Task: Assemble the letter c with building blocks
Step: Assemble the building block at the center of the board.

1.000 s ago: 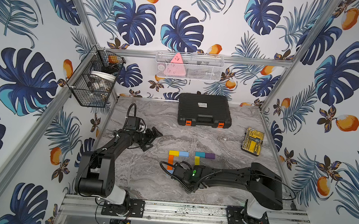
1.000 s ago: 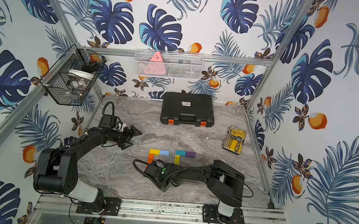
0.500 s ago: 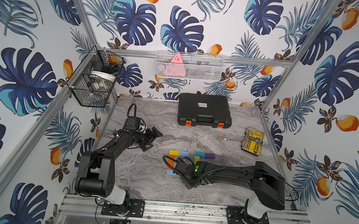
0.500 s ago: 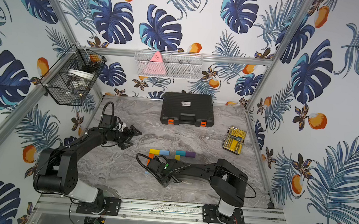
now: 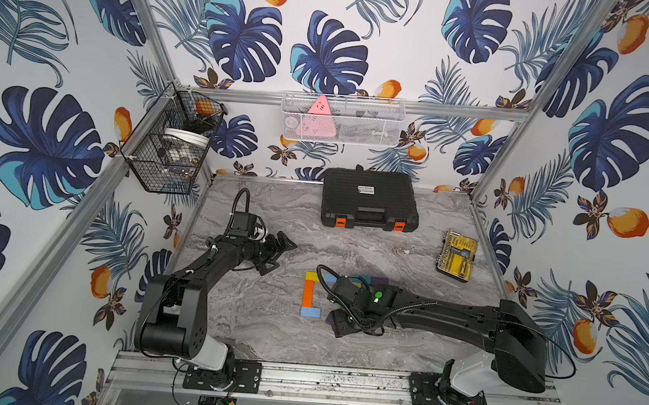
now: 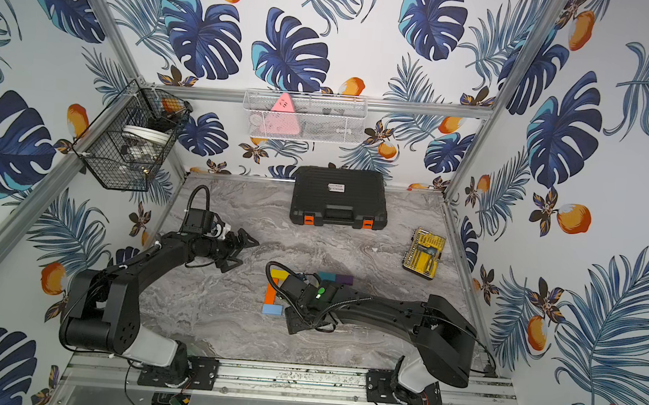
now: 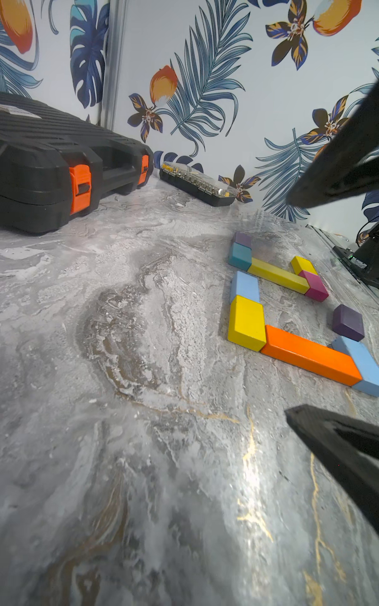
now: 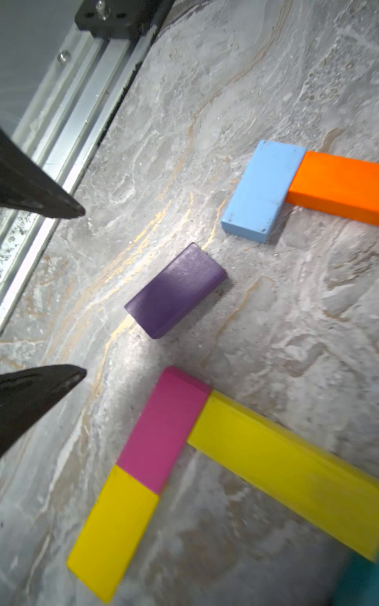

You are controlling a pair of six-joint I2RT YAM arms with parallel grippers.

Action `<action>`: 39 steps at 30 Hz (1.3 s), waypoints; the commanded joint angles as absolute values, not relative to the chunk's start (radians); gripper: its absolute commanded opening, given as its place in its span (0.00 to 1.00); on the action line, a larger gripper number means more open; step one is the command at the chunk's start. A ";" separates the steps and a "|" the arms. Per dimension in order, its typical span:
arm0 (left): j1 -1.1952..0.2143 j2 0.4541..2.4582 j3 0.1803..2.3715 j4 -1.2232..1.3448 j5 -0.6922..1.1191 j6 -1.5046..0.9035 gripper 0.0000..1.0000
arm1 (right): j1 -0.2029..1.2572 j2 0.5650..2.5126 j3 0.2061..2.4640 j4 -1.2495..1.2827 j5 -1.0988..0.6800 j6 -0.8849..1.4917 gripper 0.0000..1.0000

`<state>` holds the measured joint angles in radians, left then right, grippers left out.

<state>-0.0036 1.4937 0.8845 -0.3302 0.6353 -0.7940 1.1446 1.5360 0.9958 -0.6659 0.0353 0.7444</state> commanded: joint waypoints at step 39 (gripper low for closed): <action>-0.006 1.486 0.876 -0.302 0.681 -0.802 0.99 | 1.148 1.715 0.998 -0.603 0.089 0.644 0.29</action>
